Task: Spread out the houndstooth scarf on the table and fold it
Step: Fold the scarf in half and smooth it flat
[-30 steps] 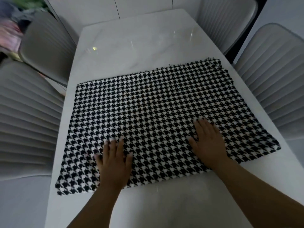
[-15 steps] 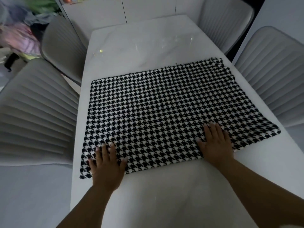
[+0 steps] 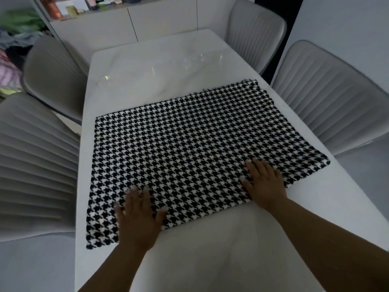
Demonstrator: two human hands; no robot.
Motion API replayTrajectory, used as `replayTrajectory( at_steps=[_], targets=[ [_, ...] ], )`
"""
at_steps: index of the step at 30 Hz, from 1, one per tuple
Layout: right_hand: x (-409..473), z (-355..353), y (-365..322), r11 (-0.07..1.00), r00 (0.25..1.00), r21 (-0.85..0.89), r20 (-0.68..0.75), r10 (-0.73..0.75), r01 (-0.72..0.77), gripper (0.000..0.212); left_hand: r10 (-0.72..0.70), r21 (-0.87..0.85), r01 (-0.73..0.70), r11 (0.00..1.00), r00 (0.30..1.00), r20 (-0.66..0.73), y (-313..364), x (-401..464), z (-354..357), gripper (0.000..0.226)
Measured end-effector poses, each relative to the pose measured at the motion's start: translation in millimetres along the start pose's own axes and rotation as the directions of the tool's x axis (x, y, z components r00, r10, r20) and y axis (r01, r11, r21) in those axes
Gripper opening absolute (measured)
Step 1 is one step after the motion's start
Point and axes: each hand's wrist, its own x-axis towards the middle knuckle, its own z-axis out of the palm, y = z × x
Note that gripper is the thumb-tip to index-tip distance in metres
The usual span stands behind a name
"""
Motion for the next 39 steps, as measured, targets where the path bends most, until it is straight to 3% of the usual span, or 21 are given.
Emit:
replayTrajectory(
  at_steps=[3, 6, 9, 11, 13, 16, 18, 21, 23, 25, 29, 31, 33, 36, 39],
  targets=[
    [13.5, -9.9, 12.0, 0.998, 0.995, 0.057, -0.094, 0.032, -0.027, 0.09, 0.233, -0.062, -0.23, 0.971, 0.972, 0.042, 60.3, 11.0, -8.4, 0.093],
    [26.3, -14.9, 48.6, 0.989, 0.985, 0.025, -0.081, 0.15, -0.148, 0.084, 0.413, -0.107, -0.402, 0.91, 0.903, 0.118, 120.7, 16.9, -12.6, 0.081],
    [31.5, -31.0, 86.6, 0.946, 0.945, 0.004, -0.044, 0.323, -0.323, 0.073, 0.508, -0.123, -0.493, 0.861, 0.836, 0.208, 160.4, 17.8, -9.5, 0.091],
    [36.5, -41.5, 105.1, 0.896, 0.893, 0.05, -0.07, 0.445, -0.442, 0.075, 0.507, -0.122, -0.492, 0.862, 0.835, 0.212, 174.8, 20.2, -9.6, 0.095],
    [48.8, -51.6, 120.0, 0.841, 0.841, 0.1, -0.055, 0.538, -0.531, 0.073, 0.481, -0.14, -0.463, 0.875, 0.865, 0.146, 188.3, 26.1, -13.4, 0.099],
    [71.6, -72.7, 130.6, 0.761, 0.828, 0.326, 0.227, 0.513, -0.561, 0.042, 0.483, -0.307, -0.43, 0.849, 0.868, 0.119, 215.3, 36.7, -25.6, 0.101],
    [79.6, -86.5, 129.9, 0.722, 0.818, 0.396, 0.37, 0.44, -0.567, 0.03, 0.472, -0.49, -0.345, 0.801, 0.867, 0.161, 239.4, 42.6, -37.8, 0.082],
    [89.7, -97.7, 132.2, 0.693, 0.854, 0.505, 0.373, 0.363, -0.515, 0.023, 0.453, -0.711, -0.172, 0.682, 0.862, 0.227, 275.9, 53.3, -52.9, 0.039],
    [90.9, -105.3, 131.4, 0.576, 0.854, 0.632, 0.411, 0.318, -0.518, 0.023, 0.455, -0.775, -0.089, 0.625, 0.849, 0.27, 297.1, 59.9, -59.4, 0.03],
    [90.9, -109.4, 130.3, 0.468, 0.844, 0.703, 0.467, 0.263, -0.535, 0.027, 0.463, -0.811, -0.055, 0.583, 0.842, 0.276, 315.1, 65.3, -65.0, 0.036],
    [93.3, -118.1, 124.2, 0.373, 0.847, 0.765, 0.514, 0.138, -0.525, 0.029, 0.459, -0.876, 0.079, 0.475, 0.828, 0.323, 344.6, 74.2, -79.7, 0.031],
    [95.0, -122.5, 120.6, 0.333, 0.85, 0.789, 0.521, 0.082, -0.516, 0.03, 0.46, -0.903, 0.131, 0.408, 0.825, 0.328, 354.9, 77.6, -86.0, 0.047],
    [97.3, -125.2, 118.8, 0.293, 0.842, 0.798, 0.537, 0.046, -0.526, 0.044, 0.446, -0.91, 0.165, 0.379, 0.83, 0.336, 361.0, 83.2, -87.5, 0.064],
    [104.2, -127.8, 119.2, 0.309, 0.783, 0.749, 0.622, -0.023, -0.586, 0.082, 0.377, -0.885, 0.254, 0.391, 0.833, 0.405, 362.3, 90.7, -85.5, 0.05],
    [114.2, -130.1, 119.5, 0.394, 0.708, 0.684, 0.698, -0.11, -0.614, 0.098, 0.29, -0.86, 0.379, 0.343, 0.827, 0.481, 361.1, 97.9, -76.0, 0.031]
  ],
)
